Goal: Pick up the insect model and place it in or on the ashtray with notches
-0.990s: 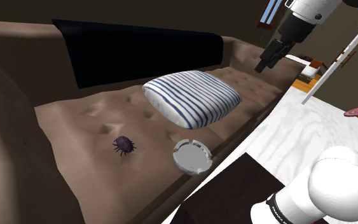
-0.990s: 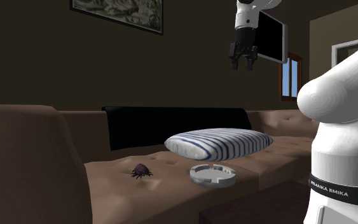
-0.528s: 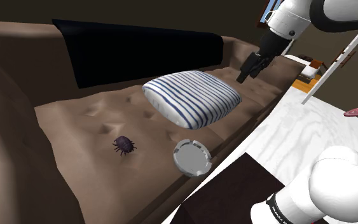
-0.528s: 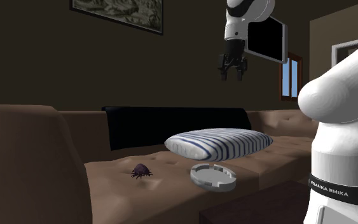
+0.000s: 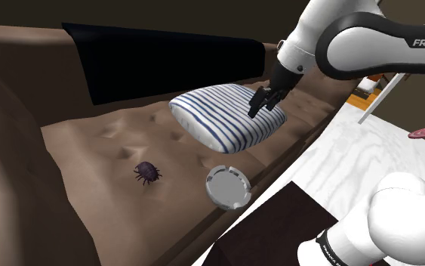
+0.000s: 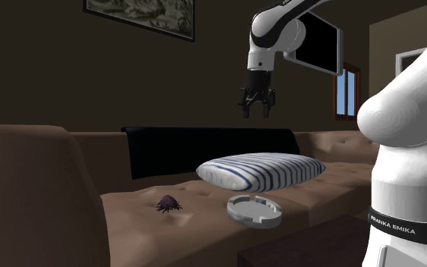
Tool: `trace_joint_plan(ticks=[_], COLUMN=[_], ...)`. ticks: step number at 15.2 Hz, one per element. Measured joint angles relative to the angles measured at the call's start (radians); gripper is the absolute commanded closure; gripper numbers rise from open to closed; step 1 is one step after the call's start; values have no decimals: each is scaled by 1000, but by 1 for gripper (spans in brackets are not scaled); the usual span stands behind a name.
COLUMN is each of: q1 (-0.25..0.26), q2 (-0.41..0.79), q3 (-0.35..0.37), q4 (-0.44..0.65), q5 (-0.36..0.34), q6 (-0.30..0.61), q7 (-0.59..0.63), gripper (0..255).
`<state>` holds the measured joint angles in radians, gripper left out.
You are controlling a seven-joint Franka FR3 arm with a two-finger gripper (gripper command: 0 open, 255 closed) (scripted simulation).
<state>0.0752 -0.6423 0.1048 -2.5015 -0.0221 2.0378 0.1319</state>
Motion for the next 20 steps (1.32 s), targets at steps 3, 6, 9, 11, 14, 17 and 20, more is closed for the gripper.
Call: trace_joint_plan(ticks=[3, 6, 9, 11, 14, 17, 20], q1=[12, 20, 22, 24, 17, 14, 23], q2=[80, 167, 254, 320, 434, 554, 669], q3=[45, 88, 126, 159, 198, 236, 259], q4=[-4, -5, 2, 17, 60, 104, 155], q5=[12, 15, 8, -5, -44, -107, -189], q6=[86, 177, 258, 311, 380, 451, 504], q7=[54, 108, 158, 206, 272, 361, 459], gripper=[0, 0, 0, 0, 0, 0, 0])
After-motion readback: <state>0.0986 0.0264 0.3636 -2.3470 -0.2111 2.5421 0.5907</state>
